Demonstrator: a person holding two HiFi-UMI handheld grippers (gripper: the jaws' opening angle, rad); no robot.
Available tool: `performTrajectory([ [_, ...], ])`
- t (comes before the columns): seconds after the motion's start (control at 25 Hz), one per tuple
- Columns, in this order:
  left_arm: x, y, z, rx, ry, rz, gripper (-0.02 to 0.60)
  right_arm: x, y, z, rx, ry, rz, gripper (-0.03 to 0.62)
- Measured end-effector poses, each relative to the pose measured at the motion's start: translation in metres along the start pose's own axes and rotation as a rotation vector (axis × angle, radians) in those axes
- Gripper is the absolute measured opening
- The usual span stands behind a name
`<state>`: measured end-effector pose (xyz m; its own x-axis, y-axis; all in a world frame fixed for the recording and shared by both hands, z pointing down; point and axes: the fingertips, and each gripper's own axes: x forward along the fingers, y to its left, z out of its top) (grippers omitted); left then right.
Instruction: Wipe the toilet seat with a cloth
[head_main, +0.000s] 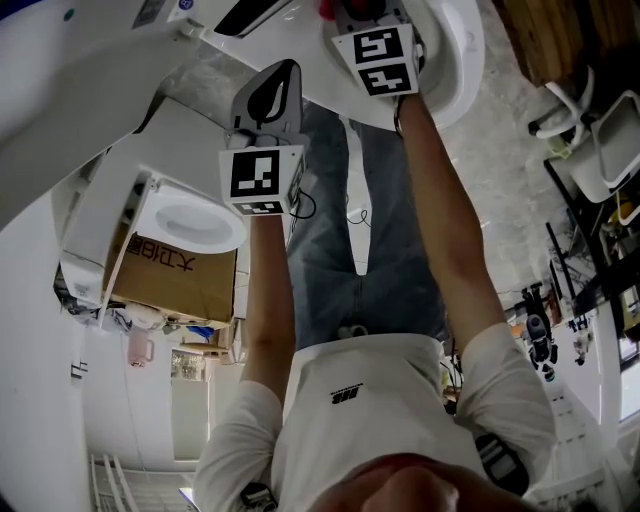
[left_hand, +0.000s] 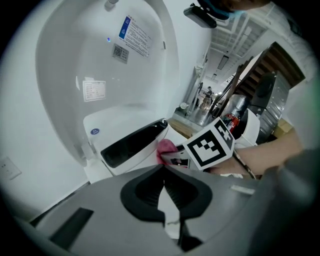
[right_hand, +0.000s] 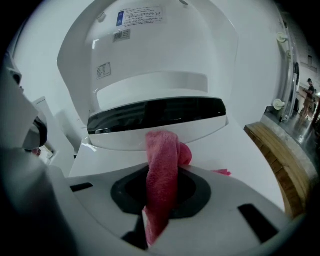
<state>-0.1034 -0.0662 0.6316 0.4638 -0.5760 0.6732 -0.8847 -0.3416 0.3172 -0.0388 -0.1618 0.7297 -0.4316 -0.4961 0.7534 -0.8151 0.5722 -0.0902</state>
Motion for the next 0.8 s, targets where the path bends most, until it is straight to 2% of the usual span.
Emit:
performTrajectory([
  [0.8, -0.079, 0.01, -0.035, 0.006, -0.01, 0.022, 0.011, -0.03, 0.126, -0.047, -0.106, 0.145, 0.188, 0.049],
])
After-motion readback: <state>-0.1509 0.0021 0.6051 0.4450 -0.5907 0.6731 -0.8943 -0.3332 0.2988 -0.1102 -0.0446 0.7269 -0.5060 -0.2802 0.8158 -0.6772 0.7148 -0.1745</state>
